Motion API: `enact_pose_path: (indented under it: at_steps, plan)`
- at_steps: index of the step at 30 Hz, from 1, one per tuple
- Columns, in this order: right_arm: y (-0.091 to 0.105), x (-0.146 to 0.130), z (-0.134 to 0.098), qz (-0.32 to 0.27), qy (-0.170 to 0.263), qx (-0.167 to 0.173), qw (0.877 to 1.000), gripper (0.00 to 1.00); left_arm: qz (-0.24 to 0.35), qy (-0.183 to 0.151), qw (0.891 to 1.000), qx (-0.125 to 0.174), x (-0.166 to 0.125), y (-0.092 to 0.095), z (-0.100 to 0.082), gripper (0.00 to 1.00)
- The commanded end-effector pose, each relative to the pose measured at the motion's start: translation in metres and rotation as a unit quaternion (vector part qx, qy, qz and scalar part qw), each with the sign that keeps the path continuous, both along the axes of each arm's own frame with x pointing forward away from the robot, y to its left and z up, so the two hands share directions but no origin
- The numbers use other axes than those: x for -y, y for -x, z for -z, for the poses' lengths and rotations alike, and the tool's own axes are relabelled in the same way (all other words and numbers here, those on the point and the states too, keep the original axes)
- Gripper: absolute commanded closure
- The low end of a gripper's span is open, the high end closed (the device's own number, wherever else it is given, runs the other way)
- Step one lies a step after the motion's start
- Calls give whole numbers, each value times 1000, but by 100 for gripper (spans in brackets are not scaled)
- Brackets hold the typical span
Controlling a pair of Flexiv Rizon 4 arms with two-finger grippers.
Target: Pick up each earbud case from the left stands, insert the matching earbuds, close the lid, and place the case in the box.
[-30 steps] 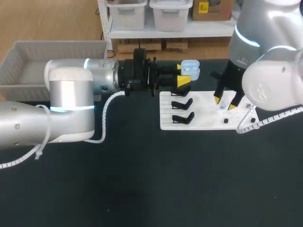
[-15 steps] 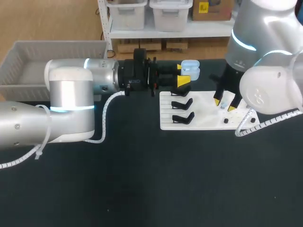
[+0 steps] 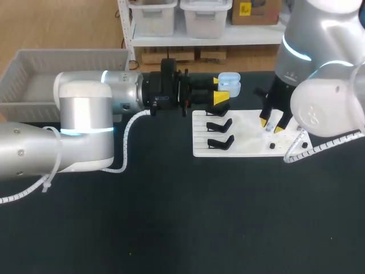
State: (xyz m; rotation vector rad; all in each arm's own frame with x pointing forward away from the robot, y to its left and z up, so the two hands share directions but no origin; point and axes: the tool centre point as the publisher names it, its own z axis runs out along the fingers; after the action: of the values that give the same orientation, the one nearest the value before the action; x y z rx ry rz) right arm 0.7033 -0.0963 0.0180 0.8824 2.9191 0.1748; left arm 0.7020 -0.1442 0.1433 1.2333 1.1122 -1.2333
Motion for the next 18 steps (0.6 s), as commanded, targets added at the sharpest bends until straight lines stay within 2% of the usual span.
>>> enact_pose_path:
  at_steps: [1,10,14,18]
  plan:
    - [-2,-1,0,0,-1,-1,1000,71,-2,1,1000,1,0,1,0,100]
    - [-2,-2,1,2,-3,-6,1000,73,-2,1,1000,1,0,1,0,100]
    - [-3,-2,2,2,-3,-6,1000,80,-2,1,1000,1,0,1,0,100]
    - [-3,-2,2,3,-3,-7,1000,82,-2,1,1000,1,0,1,0,100]
